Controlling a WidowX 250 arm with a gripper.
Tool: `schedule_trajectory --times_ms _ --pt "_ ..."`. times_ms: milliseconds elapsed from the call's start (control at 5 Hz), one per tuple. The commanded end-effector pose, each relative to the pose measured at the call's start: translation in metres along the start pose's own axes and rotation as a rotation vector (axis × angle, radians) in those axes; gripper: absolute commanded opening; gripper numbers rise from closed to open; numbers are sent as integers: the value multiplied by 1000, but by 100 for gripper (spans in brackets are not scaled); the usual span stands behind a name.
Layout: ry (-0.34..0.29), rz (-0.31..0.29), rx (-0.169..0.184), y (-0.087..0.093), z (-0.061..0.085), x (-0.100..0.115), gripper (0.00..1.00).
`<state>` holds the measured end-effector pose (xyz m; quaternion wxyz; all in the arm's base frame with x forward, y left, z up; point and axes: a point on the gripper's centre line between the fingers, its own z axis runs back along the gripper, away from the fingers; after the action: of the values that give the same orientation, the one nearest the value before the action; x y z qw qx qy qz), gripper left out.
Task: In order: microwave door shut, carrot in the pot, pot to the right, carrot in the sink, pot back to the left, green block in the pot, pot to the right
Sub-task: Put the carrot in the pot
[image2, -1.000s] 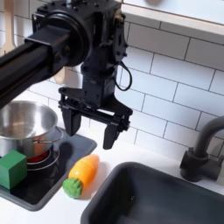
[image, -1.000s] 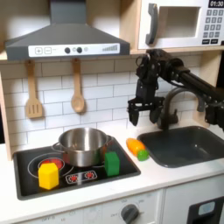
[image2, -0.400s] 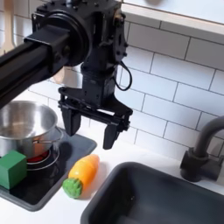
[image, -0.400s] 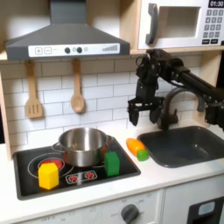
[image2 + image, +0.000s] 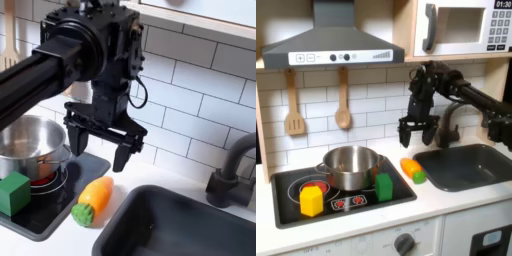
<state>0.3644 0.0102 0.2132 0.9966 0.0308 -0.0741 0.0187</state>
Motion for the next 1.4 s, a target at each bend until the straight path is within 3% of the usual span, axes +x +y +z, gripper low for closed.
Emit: schedule_trajectory --times_ms 0,600,1200 --pt "28 -30 -14 -2 -19 3 100" --pt "125 -56 -48 -10 -56 -9 100" --pt "193 -59 -36 0 -77 -15 100"
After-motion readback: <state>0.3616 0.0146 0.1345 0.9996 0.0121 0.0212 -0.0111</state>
